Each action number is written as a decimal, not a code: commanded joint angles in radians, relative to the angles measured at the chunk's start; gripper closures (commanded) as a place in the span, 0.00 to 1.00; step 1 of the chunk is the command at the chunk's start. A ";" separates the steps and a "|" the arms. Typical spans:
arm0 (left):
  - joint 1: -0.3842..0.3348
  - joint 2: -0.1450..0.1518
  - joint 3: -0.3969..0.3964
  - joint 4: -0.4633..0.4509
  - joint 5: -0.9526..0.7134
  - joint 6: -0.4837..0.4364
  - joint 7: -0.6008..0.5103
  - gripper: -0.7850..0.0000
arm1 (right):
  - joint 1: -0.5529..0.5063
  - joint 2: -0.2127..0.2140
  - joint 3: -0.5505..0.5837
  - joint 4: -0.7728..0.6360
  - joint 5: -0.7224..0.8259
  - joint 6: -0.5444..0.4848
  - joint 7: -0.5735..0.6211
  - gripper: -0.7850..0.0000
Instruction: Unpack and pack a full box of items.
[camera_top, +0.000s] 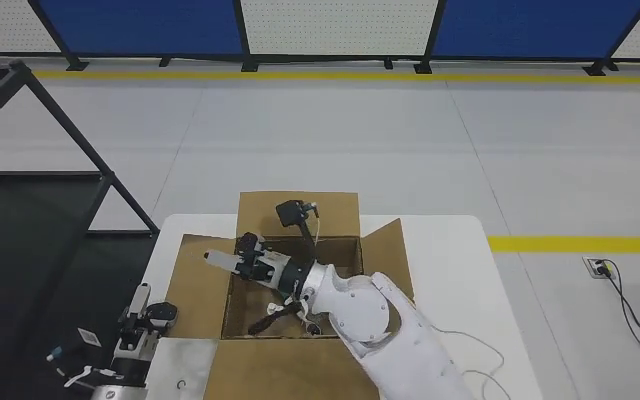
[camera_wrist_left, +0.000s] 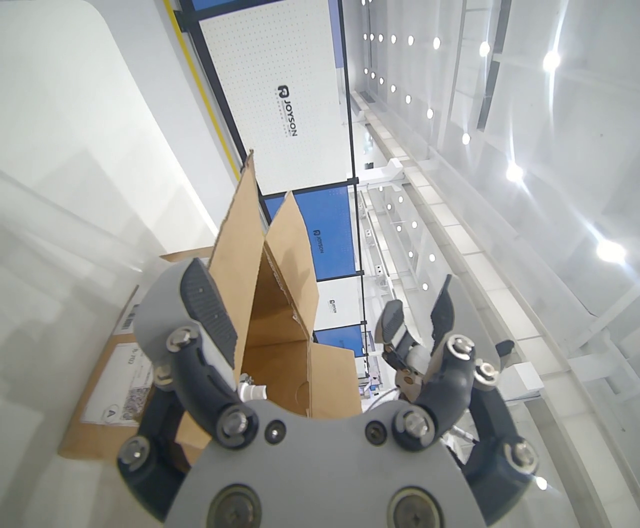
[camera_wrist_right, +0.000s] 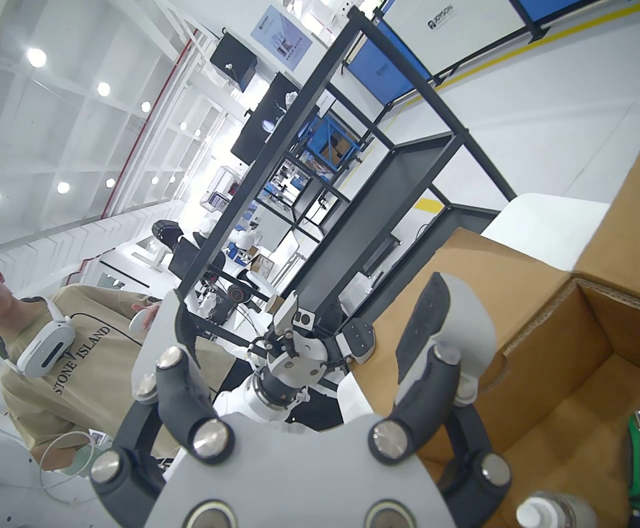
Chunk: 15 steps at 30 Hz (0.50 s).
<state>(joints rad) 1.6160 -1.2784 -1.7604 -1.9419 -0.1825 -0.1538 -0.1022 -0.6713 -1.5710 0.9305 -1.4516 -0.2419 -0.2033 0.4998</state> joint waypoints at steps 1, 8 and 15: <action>-0.001 0.000 0.003 0.004 0.002 0.006 -0.008 0.00 | -0.060 0.015 0.042 -0.112 -0.026 0.022 0.030 0.00; -0.022 0.003 0.028 0.031 0.057 0.063 -0.050 0.00 | -0.212 0.049 0.127 -0.354 -0.098 0.058 0.091 0.00; -0.045 0.005 0.055 0.059 0.096 0.079 -0.083 0.00 | -0.257 0.060 0.138 -0.398 -0.108 0.077 0.112 0.00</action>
<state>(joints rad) 1.5735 -1.2735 -1.7076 -1.8851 -0.0910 -0.0733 -0.1846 -0.9262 -1.5121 1.0686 -1.8502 -0.3527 -0.1257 0.6106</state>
